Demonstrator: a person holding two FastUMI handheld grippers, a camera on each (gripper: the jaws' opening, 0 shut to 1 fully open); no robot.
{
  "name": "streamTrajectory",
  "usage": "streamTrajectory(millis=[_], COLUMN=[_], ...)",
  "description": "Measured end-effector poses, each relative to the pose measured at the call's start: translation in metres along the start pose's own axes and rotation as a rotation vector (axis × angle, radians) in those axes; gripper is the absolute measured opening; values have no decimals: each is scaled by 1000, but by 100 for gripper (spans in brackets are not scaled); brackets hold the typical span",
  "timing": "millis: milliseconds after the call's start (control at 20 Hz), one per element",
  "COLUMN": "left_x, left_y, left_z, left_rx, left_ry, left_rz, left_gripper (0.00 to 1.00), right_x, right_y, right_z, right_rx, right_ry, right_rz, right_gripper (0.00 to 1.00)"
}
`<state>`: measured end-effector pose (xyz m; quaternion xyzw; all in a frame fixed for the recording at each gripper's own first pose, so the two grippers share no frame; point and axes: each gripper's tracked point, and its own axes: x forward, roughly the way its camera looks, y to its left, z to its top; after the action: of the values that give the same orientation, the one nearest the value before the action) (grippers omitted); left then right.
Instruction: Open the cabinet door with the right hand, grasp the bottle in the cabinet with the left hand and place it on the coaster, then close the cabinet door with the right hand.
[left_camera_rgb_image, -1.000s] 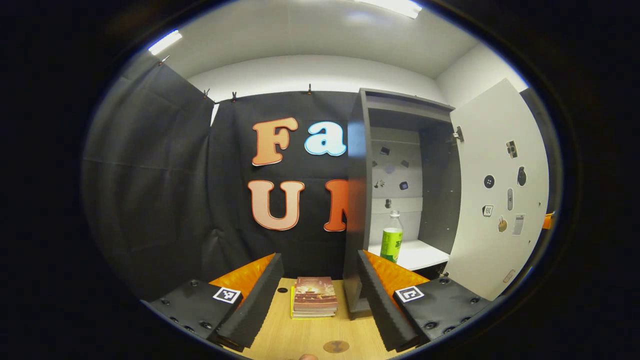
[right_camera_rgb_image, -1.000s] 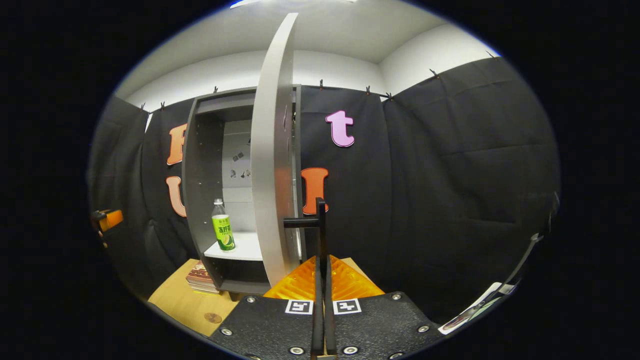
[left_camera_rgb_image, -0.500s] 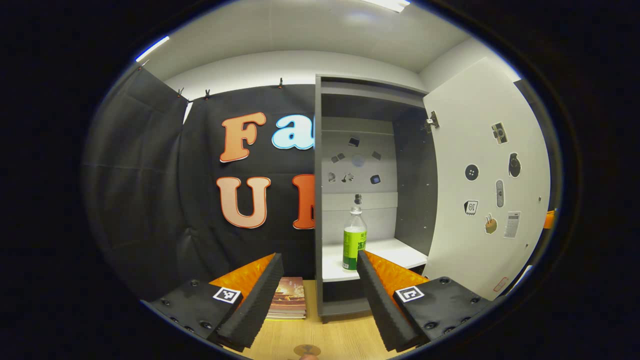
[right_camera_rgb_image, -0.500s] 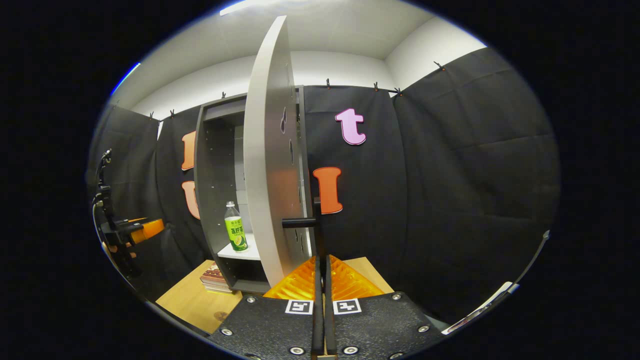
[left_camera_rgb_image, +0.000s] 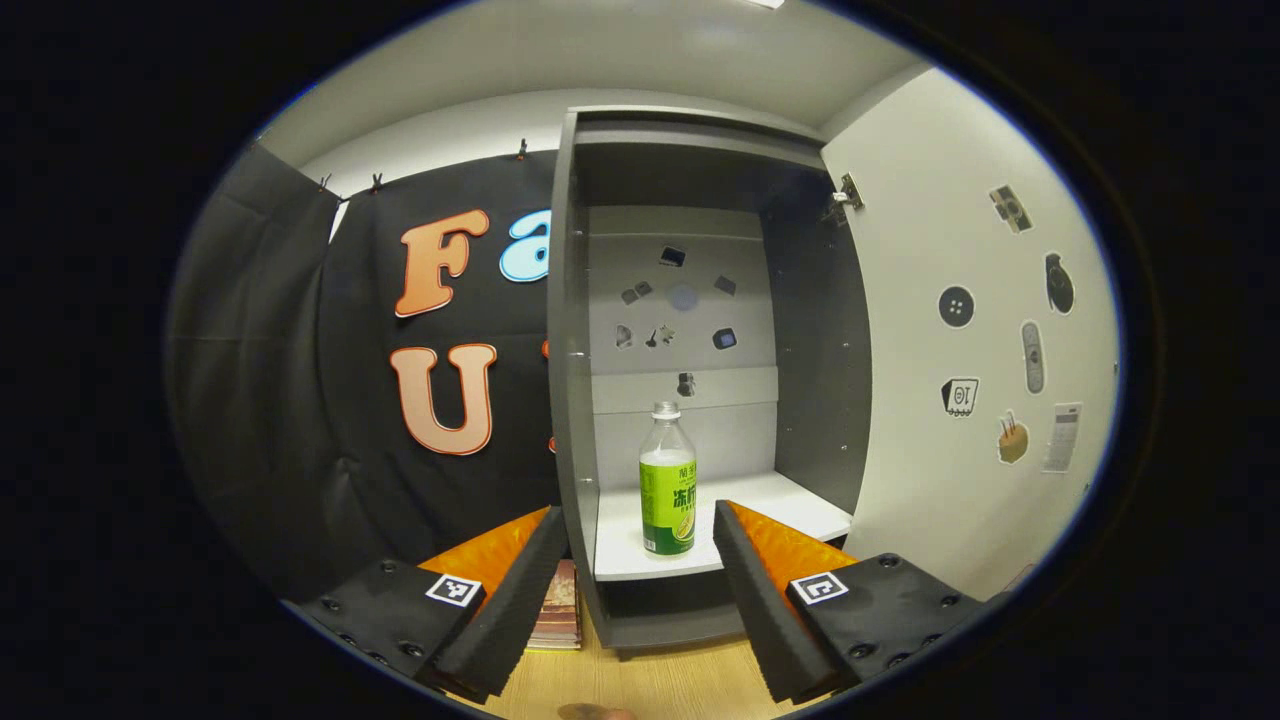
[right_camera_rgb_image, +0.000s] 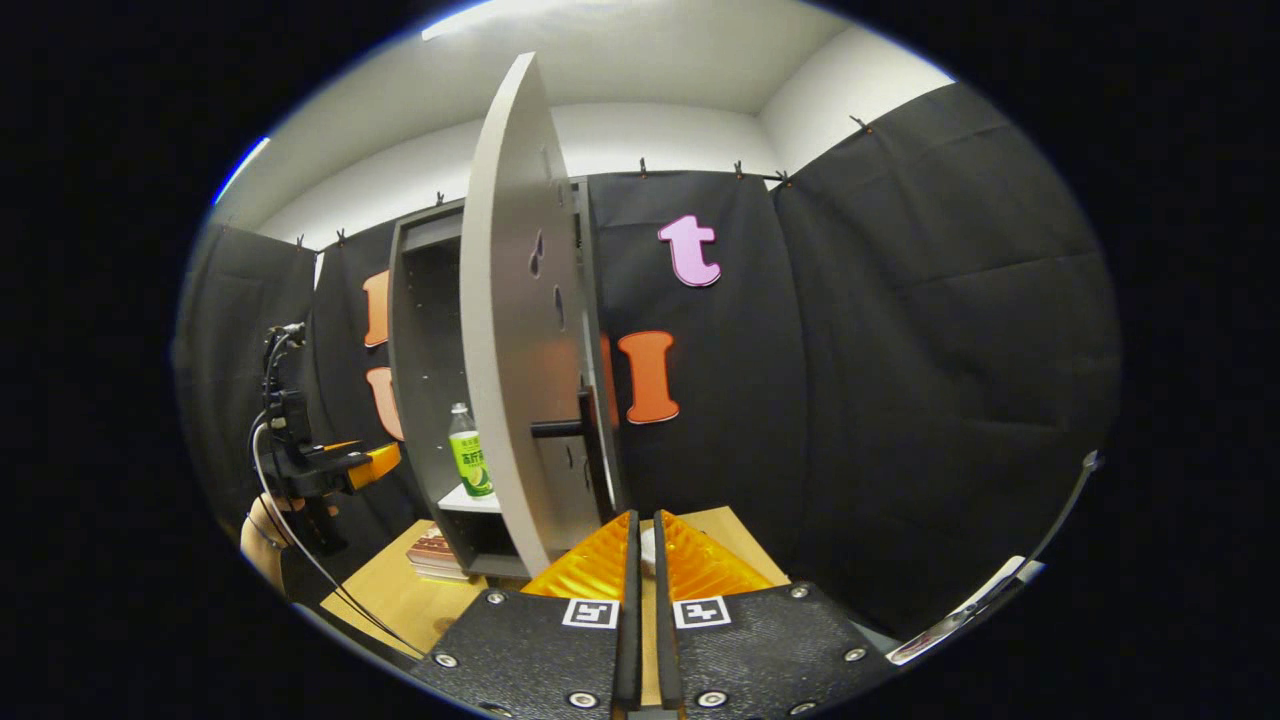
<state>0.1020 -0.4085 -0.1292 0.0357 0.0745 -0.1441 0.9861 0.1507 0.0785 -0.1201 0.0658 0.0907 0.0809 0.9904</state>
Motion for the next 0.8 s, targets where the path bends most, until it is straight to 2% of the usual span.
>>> streamTrajectory(millis=[150,200,300,350,450,500,550,600,750,800], left_x=[28,37,54,64,83,92,102,113,140,148], left_y=[-16,-22,-29,-32,-35,-35,-35,-34,-34,-34], left_z=[-11,-13,-16,-16,-18,-20,-22,-25,-35,-37], left_rx=[-9,-15,-13,-9,2,8,9,6,-8,-1], left_ry=[13,15,16,14,11,14,19,27,58,67], left_rz=[-25,-35,-39,-39,-37,-33,-26,-19,-19,-22], left_gripper=[96,97,94,97,97,96,96,96,96,96], right_x=[-1,0,1,1,0,1,1,3,9,9], right_y=[-13,-17,-27,-31,-36,-38,-39,-41,-49,-52], right_z=[2,3,3,3,4,4,4,4,6,4], right_rx=[3,2,-10,-18,-23,-23,-21,-18,-25,-26], right_ry=[-15,-19,-21,-21,-23,-22,-22,-23,-30,-24], right_rz=[-68,-87,-126,-143,-161,-168,-176,-184,-213,-222], right_gripper=[12,10,23,26,37,51,58,69,89,90])
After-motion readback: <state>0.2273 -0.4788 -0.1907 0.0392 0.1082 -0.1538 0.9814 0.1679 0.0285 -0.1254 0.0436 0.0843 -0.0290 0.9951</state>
